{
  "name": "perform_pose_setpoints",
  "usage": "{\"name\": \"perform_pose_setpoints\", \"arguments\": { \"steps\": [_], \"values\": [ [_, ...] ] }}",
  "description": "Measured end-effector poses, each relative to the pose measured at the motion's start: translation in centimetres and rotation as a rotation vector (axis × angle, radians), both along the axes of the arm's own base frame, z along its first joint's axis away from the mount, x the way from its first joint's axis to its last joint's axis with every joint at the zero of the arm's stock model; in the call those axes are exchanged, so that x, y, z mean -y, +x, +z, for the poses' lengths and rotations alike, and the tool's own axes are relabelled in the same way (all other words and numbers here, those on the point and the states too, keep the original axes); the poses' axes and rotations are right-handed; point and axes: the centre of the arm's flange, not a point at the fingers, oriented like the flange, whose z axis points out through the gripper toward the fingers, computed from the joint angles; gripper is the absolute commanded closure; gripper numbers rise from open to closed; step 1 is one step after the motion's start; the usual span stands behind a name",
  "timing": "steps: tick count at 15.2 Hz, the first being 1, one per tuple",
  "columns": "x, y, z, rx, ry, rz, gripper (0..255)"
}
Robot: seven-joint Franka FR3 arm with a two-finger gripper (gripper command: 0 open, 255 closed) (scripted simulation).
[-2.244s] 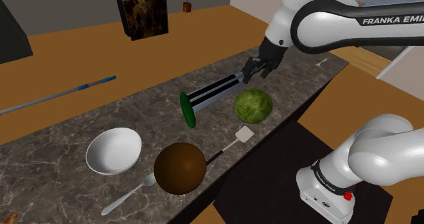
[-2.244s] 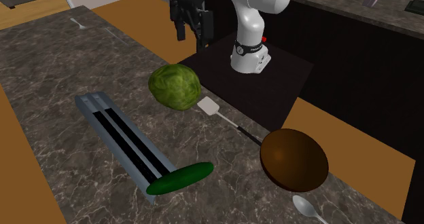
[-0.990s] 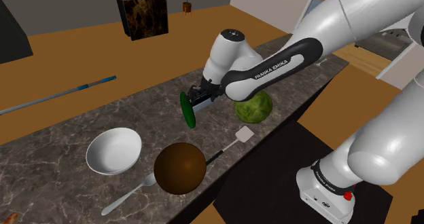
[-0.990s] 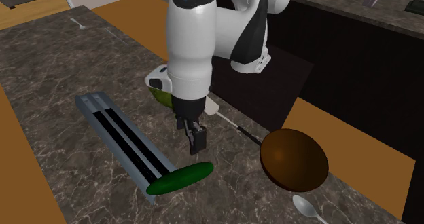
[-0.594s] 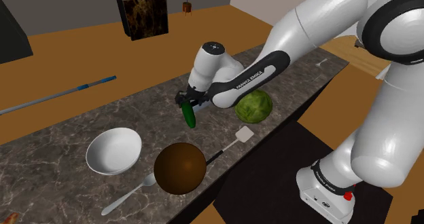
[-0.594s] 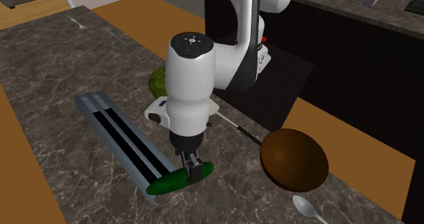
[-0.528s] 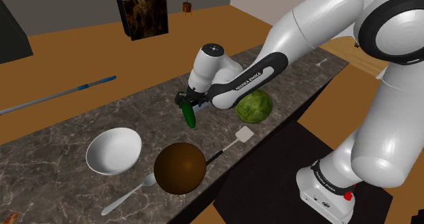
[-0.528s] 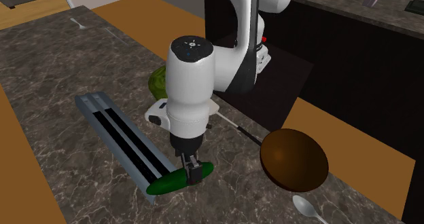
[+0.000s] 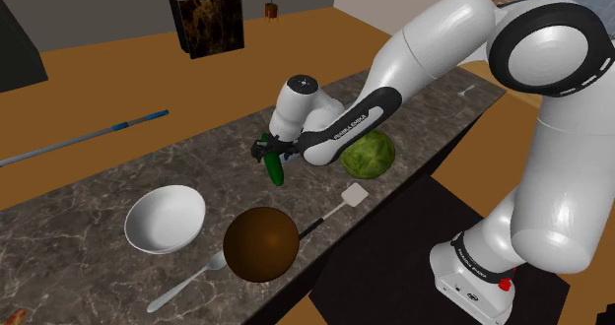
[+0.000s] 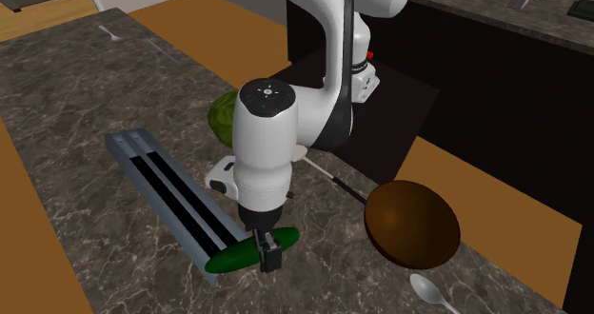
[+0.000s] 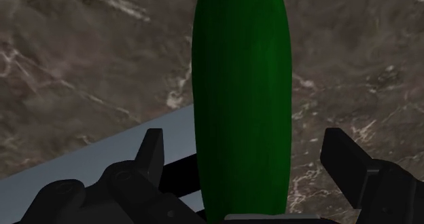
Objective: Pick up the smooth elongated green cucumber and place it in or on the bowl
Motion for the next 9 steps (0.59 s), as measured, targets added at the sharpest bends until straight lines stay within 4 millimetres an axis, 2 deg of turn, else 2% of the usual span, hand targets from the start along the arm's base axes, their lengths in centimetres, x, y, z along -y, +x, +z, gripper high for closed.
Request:
{"name": "perform_pose_setpoints", "arguments": {
  "steps": [4, 5, 9],
  "values": [
    [-0.01, 0.01, -0.09, 0.000, 0.000, 0.000, 0],
    [-0.01, 0.01, -0.09, 0.000, 0.000, 0.000, 255],
    [-0.01, 0.01, -0.11, 0.000, 0.000, 0.000, 255]
  ]
}}
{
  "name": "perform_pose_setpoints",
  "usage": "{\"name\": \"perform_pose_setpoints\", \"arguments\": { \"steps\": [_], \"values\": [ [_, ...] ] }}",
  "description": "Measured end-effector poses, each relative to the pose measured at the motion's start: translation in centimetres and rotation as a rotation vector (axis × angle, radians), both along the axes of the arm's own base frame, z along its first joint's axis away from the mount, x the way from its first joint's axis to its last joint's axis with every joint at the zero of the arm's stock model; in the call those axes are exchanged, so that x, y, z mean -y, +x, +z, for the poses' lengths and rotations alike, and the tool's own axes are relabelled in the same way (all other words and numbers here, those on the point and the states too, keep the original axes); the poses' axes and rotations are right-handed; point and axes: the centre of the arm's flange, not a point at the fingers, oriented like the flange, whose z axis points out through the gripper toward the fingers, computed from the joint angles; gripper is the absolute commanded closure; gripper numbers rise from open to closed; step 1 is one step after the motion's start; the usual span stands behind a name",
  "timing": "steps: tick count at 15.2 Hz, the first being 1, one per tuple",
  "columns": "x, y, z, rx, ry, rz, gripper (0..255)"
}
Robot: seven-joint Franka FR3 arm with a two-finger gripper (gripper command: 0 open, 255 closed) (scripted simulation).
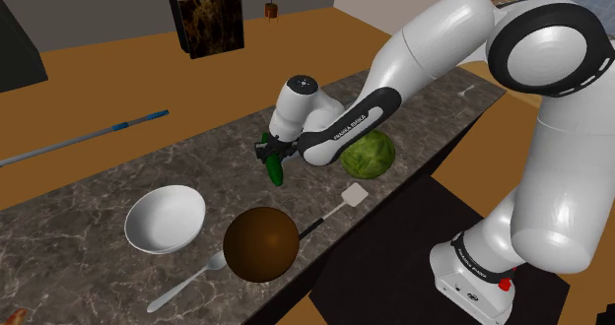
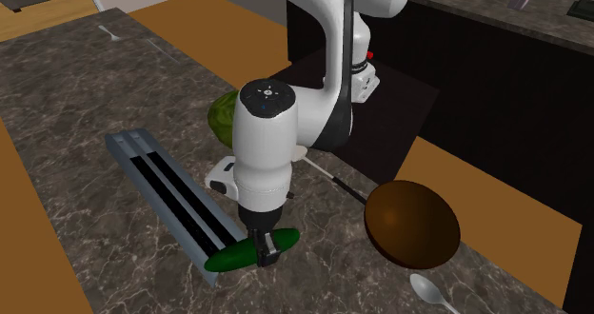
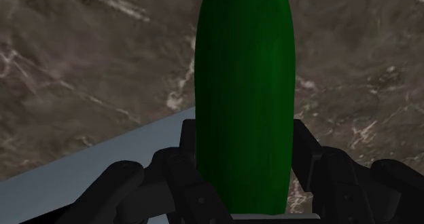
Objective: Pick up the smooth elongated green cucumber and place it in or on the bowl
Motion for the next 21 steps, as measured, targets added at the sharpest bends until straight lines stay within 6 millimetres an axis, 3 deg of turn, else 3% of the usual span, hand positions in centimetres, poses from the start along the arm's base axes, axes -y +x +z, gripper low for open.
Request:
{"name": "perform_pose_setpoints", "arguments": {
  "steps": [7, 21],
  "values": [
    [0.0, 0.0, 0.2, 0.000, 0.000, 0.000, 255],
    [0.0, 0.0, 7.3, 0.000, 0.000, 0.000, 255]
  ]
}}
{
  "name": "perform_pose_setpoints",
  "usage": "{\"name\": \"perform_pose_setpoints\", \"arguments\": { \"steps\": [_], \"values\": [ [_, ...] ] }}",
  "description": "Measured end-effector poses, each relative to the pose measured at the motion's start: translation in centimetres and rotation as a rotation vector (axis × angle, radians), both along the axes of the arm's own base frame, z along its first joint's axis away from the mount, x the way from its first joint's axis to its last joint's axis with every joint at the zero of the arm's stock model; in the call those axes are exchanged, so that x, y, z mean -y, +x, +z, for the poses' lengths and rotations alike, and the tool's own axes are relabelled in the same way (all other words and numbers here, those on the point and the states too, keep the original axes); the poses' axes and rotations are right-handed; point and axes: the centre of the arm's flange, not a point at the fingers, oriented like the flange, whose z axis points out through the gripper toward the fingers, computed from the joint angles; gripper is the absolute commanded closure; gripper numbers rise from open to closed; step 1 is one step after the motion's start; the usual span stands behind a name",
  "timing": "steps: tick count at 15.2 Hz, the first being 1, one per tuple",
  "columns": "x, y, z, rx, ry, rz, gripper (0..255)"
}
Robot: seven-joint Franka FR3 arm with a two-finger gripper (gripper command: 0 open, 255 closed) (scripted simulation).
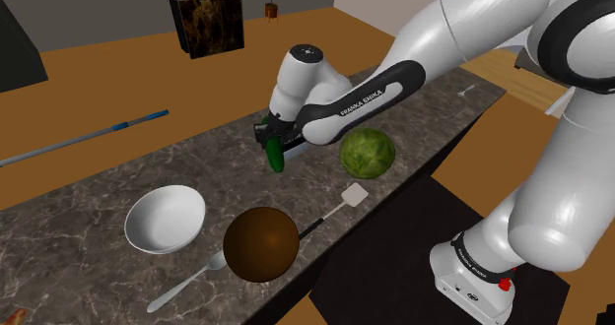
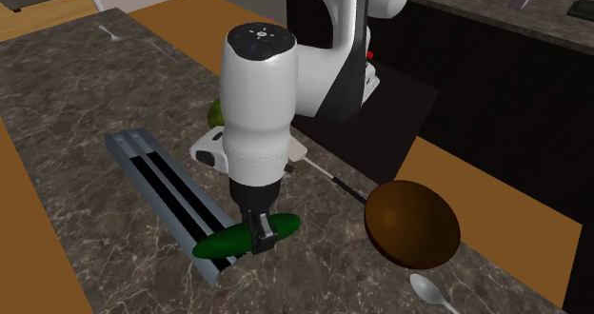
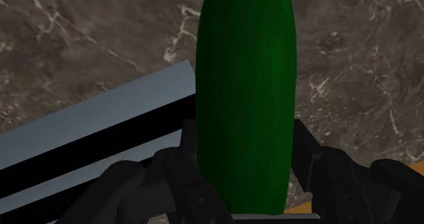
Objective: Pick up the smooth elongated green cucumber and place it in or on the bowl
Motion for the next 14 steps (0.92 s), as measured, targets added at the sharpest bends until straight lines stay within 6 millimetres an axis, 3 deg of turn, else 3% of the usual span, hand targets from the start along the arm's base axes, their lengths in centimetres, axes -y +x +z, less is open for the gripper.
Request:
{"name": "perform_pose_setpoints", "arguments": {
  "steps": [14],
  "values": [
    [0.0, -0.2, 7.5, 0.000, 0.000, 0.000, 255]
  ]
}}
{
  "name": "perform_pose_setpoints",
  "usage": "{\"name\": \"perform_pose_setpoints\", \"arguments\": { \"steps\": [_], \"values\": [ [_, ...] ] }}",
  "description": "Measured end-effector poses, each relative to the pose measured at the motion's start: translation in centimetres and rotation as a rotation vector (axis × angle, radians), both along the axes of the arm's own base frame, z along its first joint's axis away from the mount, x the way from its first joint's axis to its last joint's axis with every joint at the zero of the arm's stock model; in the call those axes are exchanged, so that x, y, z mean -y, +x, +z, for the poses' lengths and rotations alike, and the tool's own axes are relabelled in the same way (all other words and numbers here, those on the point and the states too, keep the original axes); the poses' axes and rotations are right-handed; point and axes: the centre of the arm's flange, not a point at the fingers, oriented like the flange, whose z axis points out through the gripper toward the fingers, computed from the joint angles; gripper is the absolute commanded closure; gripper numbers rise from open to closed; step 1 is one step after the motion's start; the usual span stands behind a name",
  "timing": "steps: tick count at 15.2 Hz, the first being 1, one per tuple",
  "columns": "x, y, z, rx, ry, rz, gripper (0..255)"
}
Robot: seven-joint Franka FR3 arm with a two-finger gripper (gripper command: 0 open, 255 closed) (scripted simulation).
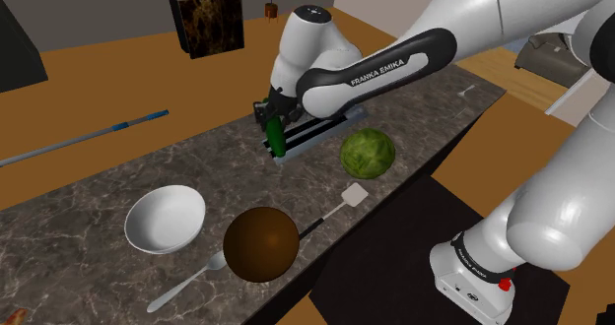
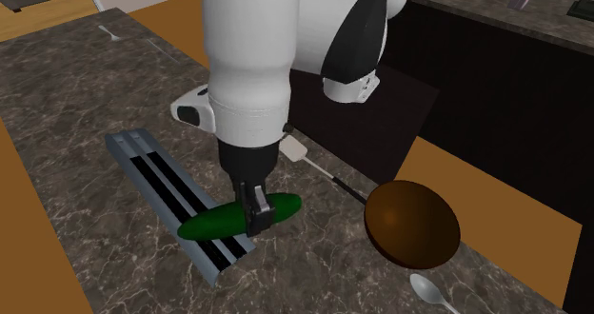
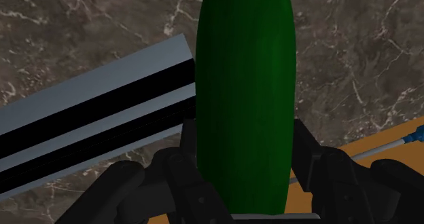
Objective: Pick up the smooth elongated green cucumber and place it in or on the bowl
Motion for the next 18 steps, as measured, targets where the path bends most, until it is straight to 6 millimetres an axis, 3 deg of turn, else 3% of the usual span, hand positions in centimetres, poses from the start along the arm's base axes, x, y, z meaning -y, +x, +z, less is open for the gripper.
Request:
{"name": "perform_pose_setpoints", "arguments": {
  "steps": [5, 18],
  "values": [
    [-0.3, -0.4, 2.1, 0.000, 0.000, 0.000, 255],
    [-10.7, -13.1, 2.3, -0.001, 0.000, 0.002, 255]
  ]
}}
